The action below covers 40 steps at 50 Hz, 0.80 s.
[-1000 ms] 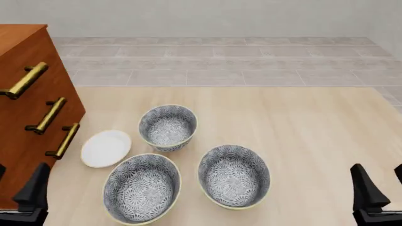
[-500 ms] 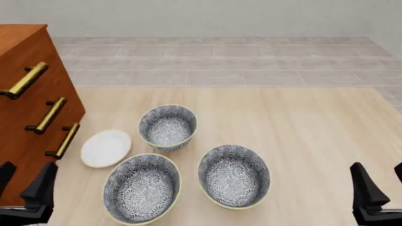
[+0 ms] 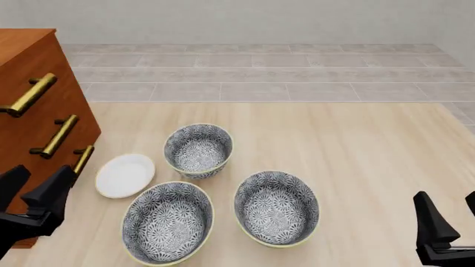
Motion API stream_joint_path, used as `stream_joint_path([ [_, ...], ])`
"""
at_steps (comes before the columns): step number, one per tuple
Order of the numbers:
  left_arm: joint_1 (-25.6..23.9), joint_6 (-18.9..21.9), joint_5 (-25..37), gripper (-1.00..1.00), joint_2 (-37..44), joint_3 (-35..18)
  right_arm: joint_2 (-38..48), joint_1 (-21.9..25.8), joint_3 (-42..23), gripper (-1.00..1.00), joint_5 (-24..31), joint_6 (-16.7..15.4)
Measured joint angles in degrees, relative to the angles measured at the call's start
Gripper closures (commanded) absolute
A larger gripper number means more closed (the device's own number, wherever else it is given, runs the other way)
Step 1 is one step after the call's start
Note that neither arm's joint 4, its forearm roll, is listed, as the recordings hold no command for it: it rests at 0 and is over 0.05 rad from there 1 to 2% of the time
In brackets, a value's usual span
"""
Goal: Stack the bowl at the front on the bowl in the middle.
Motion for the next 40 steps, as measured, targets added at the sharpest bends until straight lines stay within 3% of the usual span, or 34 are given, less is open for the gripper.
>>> stream_joint_path([
  [40, -6.84, -8.13, 7.84, -1.00, 26.98, -20.16, 0.68, -0.08, -0.54, -1.00, -0.13, 0.08],
])
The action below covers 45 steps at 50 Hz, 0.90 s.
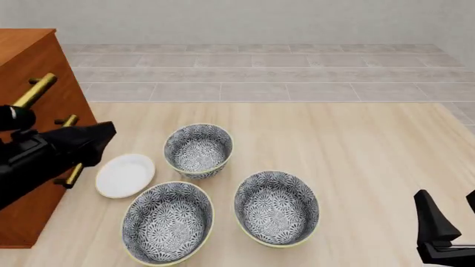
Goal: Stack the bowl at the front on the bowl in the middle.
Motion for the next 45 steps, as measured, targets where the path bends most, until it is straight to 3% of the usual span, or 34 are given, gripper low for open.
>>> stream_joint_path([
  [22, -2.26, -2.24, 0.09, -1.00, 11.79, -5.97, 0.12, -0.06, 0.17, -1.00, -0.27, 0.01],
  [45, -1.42, -4.34, -4.04, -1.00, 21.23, -8.06, 0.23, -0.08, 0.11, -1.00, -0.33, 0.01],
])
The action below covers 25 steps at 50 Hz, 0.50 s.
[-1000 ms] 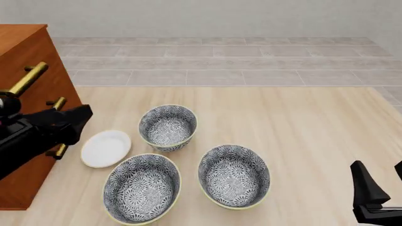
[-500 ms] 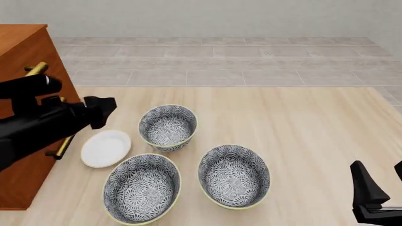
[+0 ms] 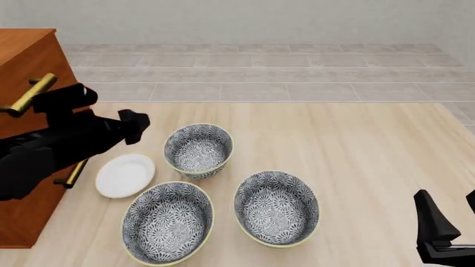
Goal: Stack the bowl at the front on the bowl in the middle.
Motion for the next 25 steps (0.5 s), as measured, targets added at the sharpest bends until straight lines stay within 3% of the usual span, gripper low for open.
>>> stream_joint_path([
  [25, 0.71, -1.46, -6.05, -1.00, 9.98, -0.69, 0.01, 0.00, -0.01, -1.00, -0.01, 0.00],
])
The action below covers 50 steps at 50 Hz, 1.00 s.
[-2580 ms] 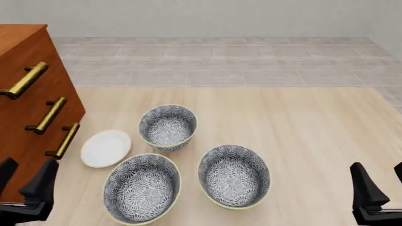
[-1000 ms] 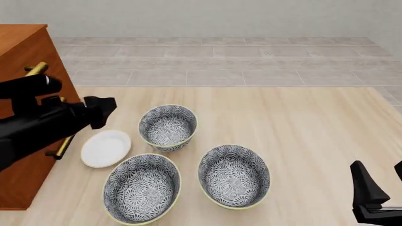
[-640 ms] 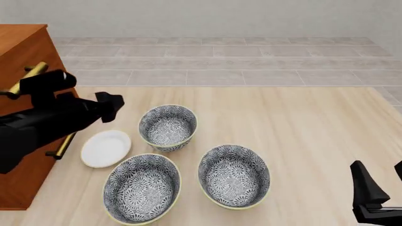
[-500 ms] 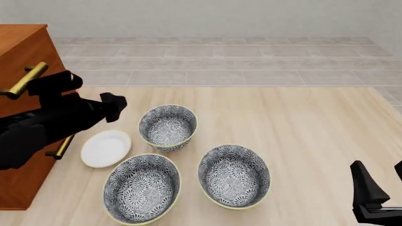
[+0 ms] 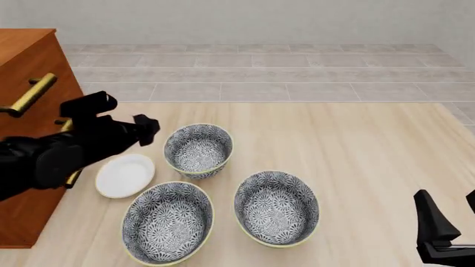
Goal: Stack the bowl at the front on the bowl in the middle.
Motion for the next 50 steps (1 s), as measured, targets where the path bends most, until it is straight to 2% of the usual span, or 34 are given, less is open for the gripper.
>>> stream_joint_path([
  [50, -0.77, -2.11, -5.79, -1.00, 13.08, -2.63, -0.01, 0.00, 0.00, -1.00, 0.01, 0.00],
])
